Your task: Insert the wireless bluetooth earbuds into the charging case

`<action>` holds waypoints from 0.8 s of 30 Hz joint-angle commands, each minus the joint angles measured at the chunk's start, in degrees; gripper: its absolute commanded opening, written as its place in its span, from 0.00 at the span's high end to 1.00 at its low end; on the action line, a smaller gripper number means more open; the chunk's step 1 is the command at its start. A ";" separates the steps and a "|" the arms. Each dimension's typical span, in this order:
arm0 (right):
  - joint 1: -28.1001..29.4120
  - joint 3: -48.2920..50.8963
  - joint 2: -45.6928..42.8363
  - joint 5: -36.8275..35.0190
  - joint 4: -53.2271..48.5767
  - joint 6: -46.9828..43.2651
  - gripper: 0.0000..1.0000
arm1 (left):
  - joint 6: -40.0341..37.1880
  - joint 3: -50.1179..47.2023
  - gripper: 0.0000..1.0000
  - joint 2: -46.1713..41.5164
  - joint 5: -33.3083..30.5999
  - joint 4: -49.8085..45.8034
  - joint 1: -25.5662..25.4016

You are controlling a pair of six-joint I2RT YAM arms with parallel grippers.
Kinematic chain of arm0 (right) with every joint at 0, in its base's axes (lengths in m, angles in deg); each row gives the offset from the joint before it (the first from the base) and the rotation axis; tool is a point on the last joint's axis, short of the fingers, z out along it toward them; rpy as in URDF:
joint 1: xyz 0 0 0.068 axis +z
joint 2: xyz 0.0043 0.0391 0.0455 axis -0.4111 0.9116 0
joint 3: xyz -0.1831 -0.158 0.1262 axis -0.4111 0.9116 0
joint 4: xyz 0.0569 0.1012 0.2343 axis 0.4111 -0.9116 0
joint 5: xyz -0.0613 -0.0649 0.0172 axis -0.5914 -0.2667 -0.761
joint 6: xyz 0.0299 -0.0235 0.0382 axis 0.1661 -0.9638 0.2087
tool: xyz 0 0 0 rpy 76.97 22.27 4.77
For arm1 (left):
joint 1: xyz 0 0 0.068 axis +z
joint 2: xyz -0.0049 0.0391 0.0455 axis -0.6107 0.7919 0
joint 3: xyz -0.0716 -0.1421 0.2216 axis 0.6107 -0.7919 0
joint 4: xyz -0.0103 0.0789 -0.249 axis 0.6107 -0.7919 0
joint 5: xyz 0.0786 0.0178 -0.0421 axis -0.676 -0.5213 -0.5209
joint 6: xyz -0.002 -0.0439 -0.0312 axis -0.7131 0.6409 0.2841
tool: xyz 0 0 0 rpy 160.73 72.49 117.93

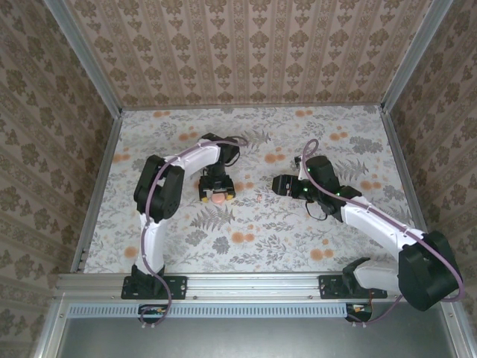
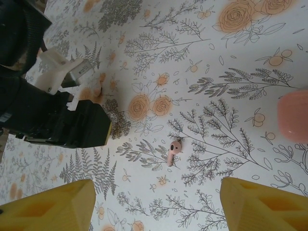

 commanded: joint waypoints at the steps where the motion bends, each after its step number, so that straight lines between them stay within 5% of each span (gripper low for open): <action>1: 0.38 0.50 -1.70 -1.03 -1.83 -0.94 0.30 | 1.58 1.00 0.29 1.30 0.76 -1.79 0.47; 24: 0.36 1.69 -4.43 -1.59 -3.02 -1.05 0.33 | -0.95 2.02 0.46 2.24 -1.22 -1.70 1.35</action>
